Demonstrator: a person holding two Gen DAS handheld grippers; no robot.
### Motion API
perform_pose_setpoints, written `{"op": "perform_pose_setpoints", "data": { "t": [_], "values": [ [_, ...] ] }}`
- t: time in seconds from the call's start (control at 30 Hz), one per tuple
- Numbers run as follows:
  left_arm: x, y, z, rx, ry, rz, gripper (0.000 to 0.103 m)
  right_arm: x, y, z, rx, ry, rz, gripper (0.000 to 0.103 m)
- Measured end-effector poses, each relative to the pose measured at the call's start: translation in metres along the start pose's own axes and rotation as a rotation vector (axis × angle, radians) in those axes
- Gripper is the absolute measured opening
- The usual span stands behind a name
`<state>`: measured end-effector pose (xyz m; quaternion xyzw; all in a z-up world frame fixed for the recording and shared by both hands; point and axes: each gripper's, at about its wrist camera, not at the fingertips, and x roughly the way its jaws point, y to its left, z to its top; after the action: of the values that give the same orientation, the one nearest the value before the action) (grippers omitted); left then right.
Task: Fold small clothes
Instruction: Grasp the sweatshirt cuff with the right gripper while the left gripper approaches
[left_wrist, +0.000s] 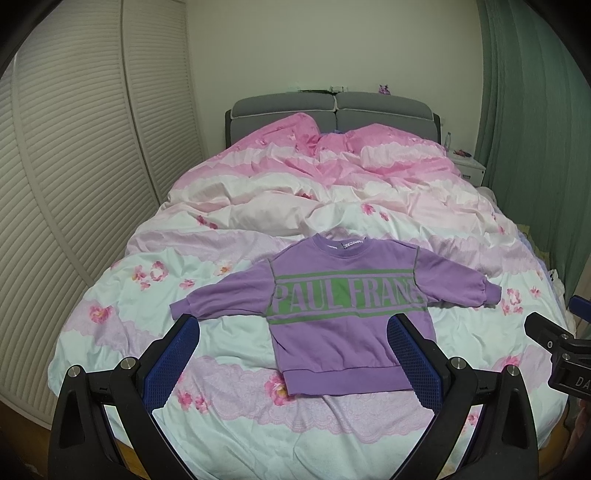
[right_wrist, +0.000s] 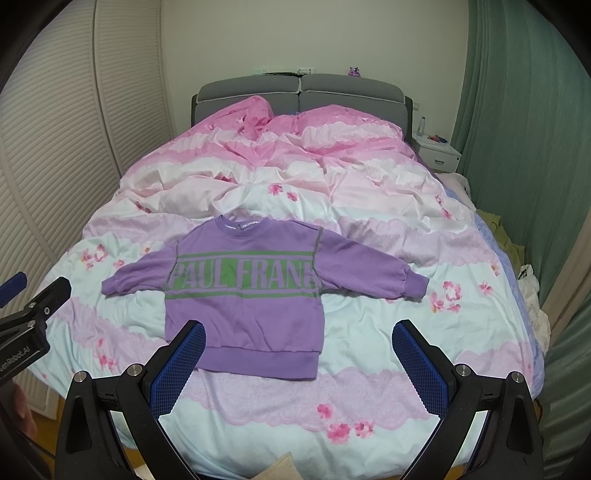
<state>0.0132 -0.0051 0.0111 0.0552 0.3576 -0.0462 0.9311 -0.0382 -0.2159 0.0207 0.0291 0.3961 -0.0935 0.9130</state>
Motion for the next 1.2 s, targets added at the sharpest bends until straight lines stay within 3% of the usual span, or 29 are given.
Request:
{"op": "perform_pose_setpoints", "data": {
  "t": [0.33,0.53,0.67,0.87,1.2],
  "values": [
    [0.048,-0.043,0.021,0.091,0.023,-0.011,0.103,0.048,-0.019,-0.004,0.038,0.051,-0.01,0.102],
    [0.107,-0.091,0.033,0.134,0.098,-0.06,0.103,0.091,-0.051,-0.001,0.1,0.094,-0.055,0.102],
    [0.153,-0.136,0.034,0.168,0.175,-0.097,0.103,0.122,-0.082,0.0,0.139,0.103,-0.105,0.102],
    [0.217,-0.218,0.04,0.219,0.213,-0.143,0.103,0.18,-0.152,-0.001,0.18,0.069,-0.206,0.102],
    [0.3,-0.33,0.035,0.296,0.3,-0.174,0.103,0.285,-0.25,-0.004,0.262,0.138,-0.211,0.102]
  ]
}}
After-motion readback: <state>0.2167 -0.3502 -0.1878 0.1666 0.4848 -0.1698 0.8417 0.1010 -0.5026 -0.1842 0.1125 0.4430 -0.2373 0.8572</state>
